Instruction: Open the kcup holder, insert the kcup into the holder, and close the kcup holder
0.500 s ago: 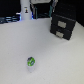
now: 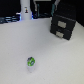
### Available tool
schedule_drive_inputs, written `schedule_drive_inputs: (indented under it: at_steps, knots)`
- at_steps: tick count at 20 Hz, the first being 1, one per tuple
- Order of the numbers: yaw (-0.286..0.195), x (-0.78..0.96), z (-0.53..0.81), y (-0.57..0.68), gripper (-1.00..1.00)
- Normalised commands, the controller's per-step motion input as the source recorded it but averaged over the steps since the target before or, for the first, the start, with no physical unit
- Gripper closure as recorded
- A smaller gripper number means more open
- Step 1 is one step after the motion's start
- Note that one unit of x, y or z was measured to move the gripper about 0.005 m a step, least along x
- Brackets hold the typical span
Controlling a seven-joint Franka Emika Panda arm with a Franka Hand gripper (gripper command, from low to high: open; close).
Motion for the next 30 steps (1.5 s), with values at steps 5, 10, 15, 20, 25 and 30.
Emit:
schedule_drive_inputs:
  at_steps: [5, 10, 15, 20, 25, 30]
  knots:
    - [-0.189, -0.40, 0.00, 0.57, -1.00]
    - [-0.179, -0.39, -0.03, 0.61, -1.00]
    - [-0.170, -0.34, -0.06, 0.64, -1.00]
    - [-0.168, -0.25, -0.12, 0.67, -1.00]
    - [-0.165, -0.15, -0.18, 0.67, -1.00]
    - [-0.162, -0.08, -0.22, 0.60, -1.00]
